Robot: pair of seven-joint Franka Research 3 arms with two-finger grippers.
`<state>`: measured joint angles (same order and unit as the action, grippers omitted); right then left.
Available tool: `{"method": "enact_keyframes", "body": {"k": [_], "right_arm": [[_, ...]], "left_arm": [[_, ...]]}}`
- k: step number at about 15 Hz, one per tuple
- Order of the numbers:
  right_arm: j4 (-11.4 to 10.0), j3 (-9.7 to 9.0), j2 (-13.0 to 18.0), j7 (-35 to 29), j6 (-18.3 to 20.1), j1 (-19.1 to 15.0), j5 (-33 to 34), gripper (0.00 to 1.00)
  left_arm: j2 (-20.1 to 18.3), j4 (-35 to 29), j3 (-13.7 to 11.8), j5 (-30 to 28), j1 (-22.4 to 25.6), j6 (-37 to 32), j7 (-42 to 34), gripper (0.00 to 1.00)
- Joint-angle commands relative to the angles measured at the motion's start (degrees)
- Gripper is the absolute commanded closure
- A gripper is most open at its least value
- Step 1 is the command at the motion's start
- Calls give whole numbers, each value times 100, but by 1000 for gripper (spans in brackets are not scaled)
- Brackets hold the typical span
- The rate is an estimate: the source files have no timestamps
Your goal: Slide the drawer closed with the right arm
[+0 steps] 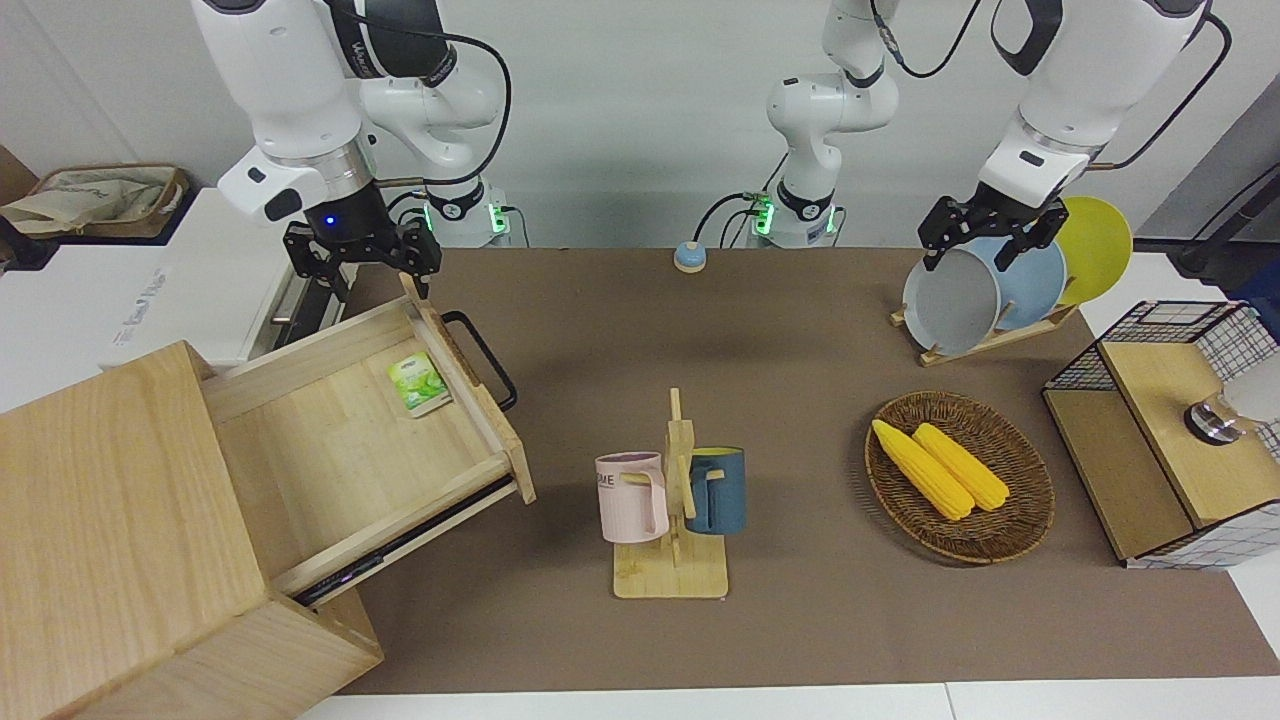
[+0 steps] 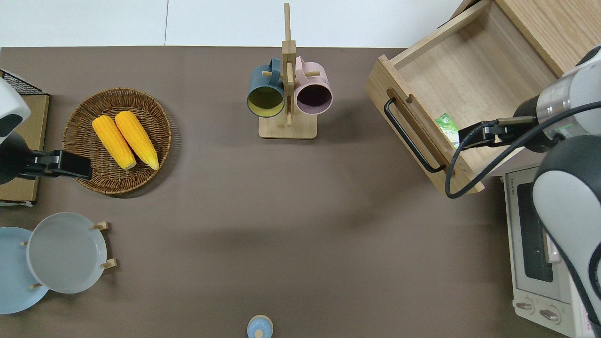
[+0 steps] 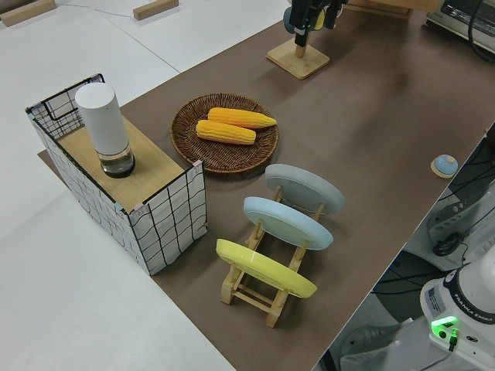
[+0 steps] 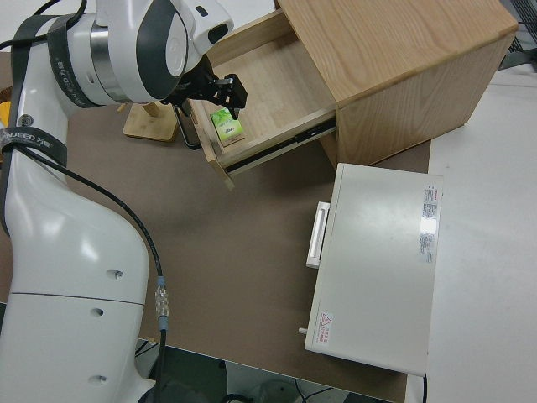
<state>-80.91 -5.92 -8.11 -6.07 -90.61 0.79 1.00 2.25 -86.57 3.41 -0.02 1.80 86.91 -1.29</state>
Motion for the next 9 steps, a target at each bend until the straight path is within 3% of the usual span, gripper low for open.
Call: {"method": "enact_keyframes", "body": {"k": [1, 9], "right_arm": [[-30, -50, 64, 168, -44, -106, -119, 11], [-30, -58, 73, 177, -44, -123, -179, 11]], "left_arm": [[65, 140, 37, 98, 22, -113, -56, 7], [65, 140, 37, 98, 22, -113, -56, 7]]}}
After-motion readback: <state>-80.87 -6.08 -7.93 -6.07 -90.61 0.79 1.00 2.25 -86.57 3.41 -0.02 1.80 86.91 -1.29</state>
